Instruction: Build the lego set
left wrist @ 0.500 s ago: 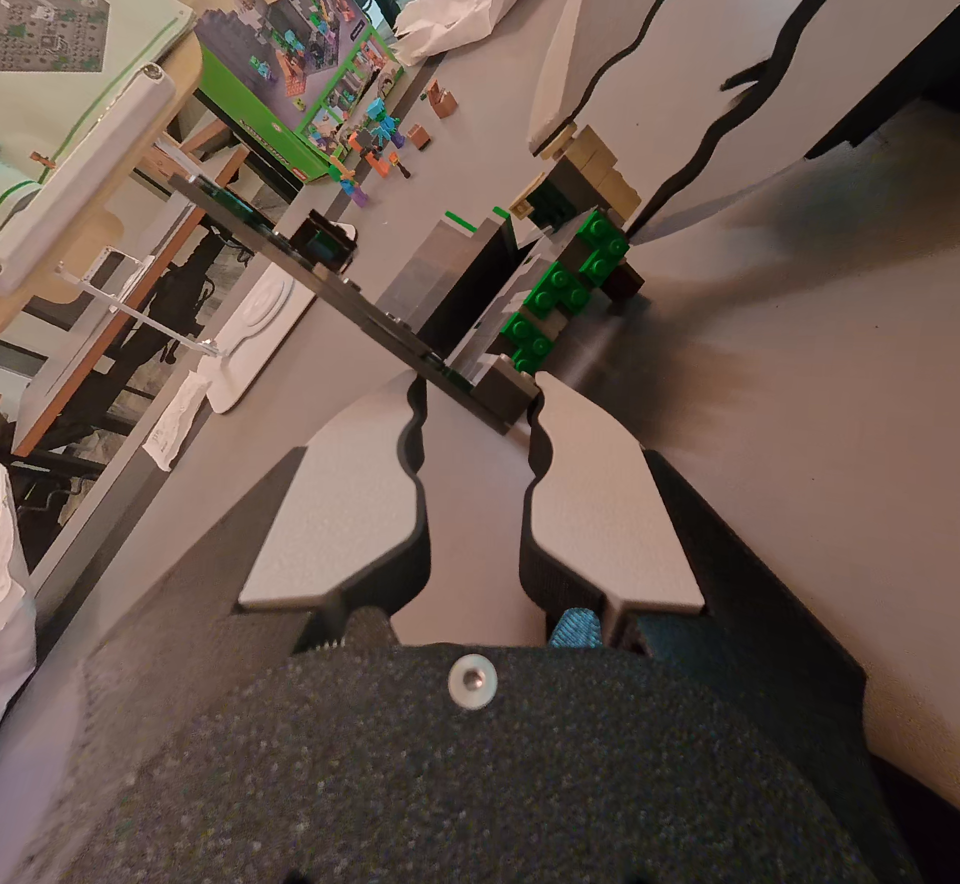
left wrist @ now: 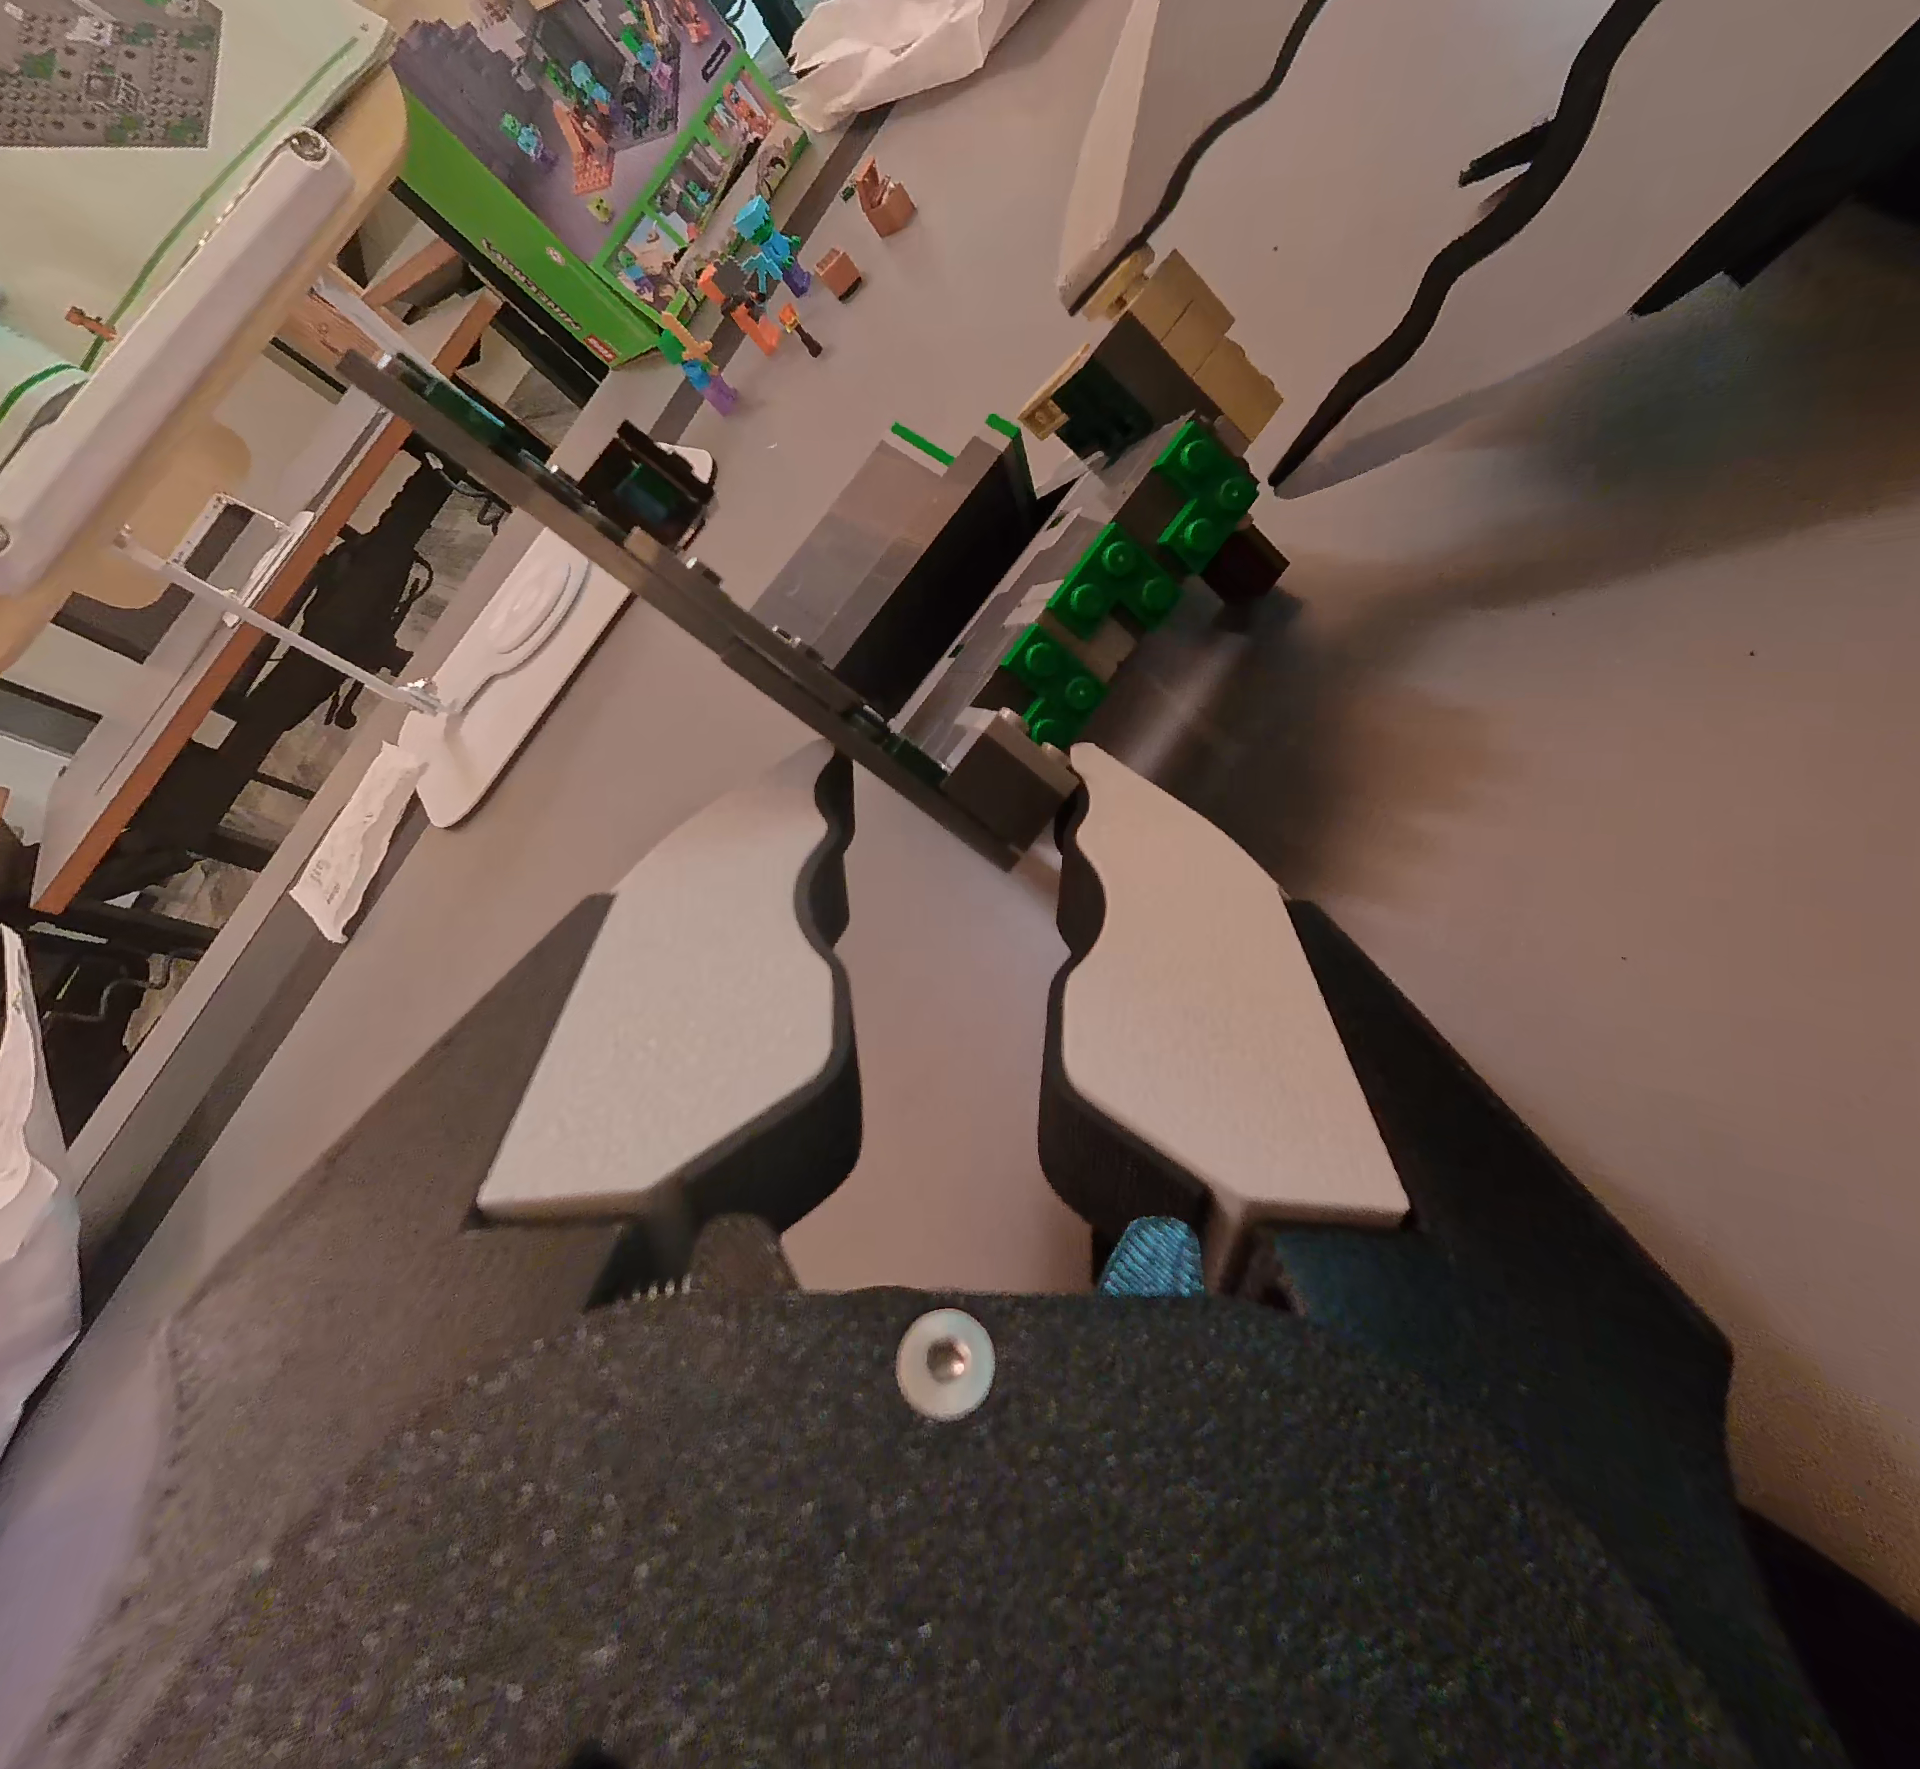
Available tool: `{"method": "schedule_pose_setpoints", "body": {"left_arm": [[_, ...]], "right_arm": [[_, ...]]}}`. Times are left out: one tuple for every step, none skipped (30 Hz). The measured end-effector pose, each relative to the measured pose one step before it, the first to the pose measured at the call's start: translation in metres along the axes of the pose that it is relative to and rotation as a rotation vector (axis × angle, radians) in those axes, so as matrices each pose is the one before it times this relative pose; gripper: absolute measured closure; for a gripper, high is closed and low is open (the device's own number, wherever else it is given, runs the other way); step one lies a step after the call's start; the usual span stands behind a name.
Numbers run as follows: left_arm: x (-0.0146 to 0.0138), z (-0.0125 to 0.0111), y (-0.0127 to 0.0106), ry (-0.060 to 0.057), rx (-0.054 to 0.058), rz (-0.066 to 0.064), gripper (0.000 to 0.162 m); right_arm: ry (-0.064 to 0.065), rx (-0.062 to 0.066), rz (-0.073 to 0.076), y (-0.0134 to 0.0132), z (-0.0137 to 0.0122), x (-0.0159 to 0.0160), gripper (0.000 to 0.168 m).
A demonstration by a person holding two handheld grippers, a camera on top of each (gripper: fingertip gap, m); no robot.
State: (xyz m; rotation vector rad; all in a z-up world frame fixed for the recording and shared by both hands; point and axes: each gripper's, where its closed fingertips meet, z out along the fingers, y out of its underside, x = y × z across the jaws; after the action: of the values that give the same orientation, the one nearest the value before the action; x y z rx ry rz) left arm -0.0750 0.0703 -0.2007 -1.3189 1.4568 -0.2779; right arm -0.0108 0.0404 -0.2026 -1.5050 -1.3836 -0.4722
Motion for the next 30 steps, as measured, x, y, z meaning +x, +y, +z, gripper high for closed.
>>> {"method": "schedule_pose_setpoints", "body": {"left_arm": [[-0.00012,0.00001,0.00024,-0.0004,-0.001,0.0005,0.125],[0.00006,0.00007,0.0001,0.0,-0.0006,0.0003,0.125],[0.00012,0.00001,0.00001,0.0002,0.0002,0.0004,0.125],[0.00006,0.00006,0.0,-0.0002,-0.0002,0.001,0.125],[-0.00004,0.00014,0.0001,-0.0001,-0.0004,0.0003,0.125],[0.00001,-0.00003,0.00009,0.0006,0.0,-0.0005,0.125],[-0.00008,0.0001,0.00003,-0.0002,-0.0004,0.0,0.125],[0.00002,0.00006,0.00012,-0.0001,-0.0008,0.0005,0.125],[0.00001,0.00006,0.00013,-0.0001,-0.0008,0.0006,0.125],[0.00006,0.00005,0.00014,0.0,-0.0009,0.0004,0.125],[0.00006,-0.00004,0.0001,-0.0002,-0.0005,0.0007,0.125],[0.0002,-0.00003,-0.00021,0.0002,0.0004,0.0013,0.125],[0.00023,-0.00004,-0.00041,0.0003,0.0021,0.0019,0.125],[0.00017,-0.0001,-0.00029,-0.0001,-0.0006,-0.0002,0.125],[0.00017,0.00006,0.00021,0.0014,-0.0015,-0.0018,0.125],[0.00017,0.0,0.00015,0.002,-0.0002,-0.0013,0.125],[0.00013,0.00003,0.00003,0.0011,-0.0007,0.0004,0.125],[0.00024,0.0,0.00036,-0.0001,-0.0025,0.0017,0.125],[0.0001,0.00007,0.00007,0.0,-0.0011,0.0011,0.125],[0.00024,-0.00009,0.00003,0.0013,-0.0005,0.0,0.125],[0.00029,-0.00008,-0.00023,0.0015,0.0007,0.0002,0.125],[0.00034,-0.00001,0.00009,0.001,-0.0016,0.0007,0.125],[0.00033,0.00006,-0.00002,0.0007,-0.0007,0.0003,0.125],[0.00018,0.00004,-0.00028,0.0004,0.0002,0.0003,0.125],[0.0001,-0.00007,-0.0003,0.001,0.0006,-0.0019,0.125],[0.00015,0.00014,0.00014,0.0007,-0.0021,-0.001,0.125],[0.0001,0.00008,0.00023,0.0011,-0.0007,-0.001,0.125],[-0.00004,0.00007,0.00023,0.0005,-0.001,-0.002,0.125],[-0.00015,0.00002,-0.00001,0.0006,-0.0006,-0.0036,0.125],[-0.00019,-0.00008,-0.0003,0.0002,0.001,-0.0027,0.124]], "right_arm": [[0.0006,0.0008,-0.0053,-0.00003,0.00013,-0.00008,0.119],[0.0022,0.0005,-0.0068,0.00009,0.00008,0.00026,0.12],[0.0036,-0.0004,-0.0068,0.00019,0.00004,0.0002,0.12],[0.0027,-0.0005,-0.0065,0.00014,0.00011,-0.00005,0.121],[0.0012,0.0001,-0.0042,0.00002,0.00003,0.00001,0.121],[-0.0001,0.0004,-0.001,0.00001,0.00003,-0.00017,0.121],[-0.0008,0.0003,0.0002,-0.00004,0.00002,-0.00012,0.121],[-0.0008,0.0005,-0.0008,0.00001,0.00012,-0.00021,0.121],[-0.0011,0.0002,-0.0019,-0.00009,0.0,-0.00016,0.121],[-0.0004,-0.0008,-0.0037,0.00002,0.00005,-0.00014,0.122],[0.0022,-0.0019,-0.0084,0.00022,-0.00003,0.00032,0.122],[0.0063,-0.002,-0.0138,0.00021,-0.0003,0.00088,0.124],[0.0042,-0.0006,-0.0147,0.00024,-0.00023,0.00063,0.128],[-0.0011,0.0002,-0.008,-0.00005,0.00002,-0.0004,0.129],[0.0016,-0.0002,-0.0043,0.00009,0.0001,-0.00011,0.129],[0.0033,-0.001,-0.0095,-0.00001,0.0,-0.0002,0.129],[0.002,-0.0019,-0.008,0.00008,0.00002,-0.0002,0.13],[0.0007,-0.0031,-0.0017,0.00001,0.00013,-0.00046,0.13],[0.0019,-0.0033,-0.0003,0.00006,0.0,-0.00021,0.13],[0.0022,-0.0022,-0.0034,0.00028,-0.00003,-0.00034,0.13],[0.0014,-0.0009,-0.0034,0.00021,0.00003,-0.00042,0.131],[0.0,-0.0004,0.0005,0.00025,-0.00003,-0.00055,0.131],[0.0009,-0.0013,0.0021,0.0003,-0.00002,-0.00065,0.132],[0.0047,-0.0016,-0.002,0.00015,-0.00011,-0.00007,0.132],[0.0051,-0.0018,-0.0025,0.00015,-0.00003,-0.00017,0.132],[0.0029,-0.0008,-0.0006,0.00011,0.00019,-0.00026,0.132],[0.0001,-0.0006,0.0009,0.00001,0.00007,-0.00003,0.133],[-0.0012,0.0,0.0054,-0.00005,0.00019,-0.00001,0.133],[0.0005,-0.0013,0.0059,-0.00002,0.00029,0.00009,0.133],[0.0002,-0.0013,0.0048,-0.00001,0.0001,-0.00017,0.133]]}}
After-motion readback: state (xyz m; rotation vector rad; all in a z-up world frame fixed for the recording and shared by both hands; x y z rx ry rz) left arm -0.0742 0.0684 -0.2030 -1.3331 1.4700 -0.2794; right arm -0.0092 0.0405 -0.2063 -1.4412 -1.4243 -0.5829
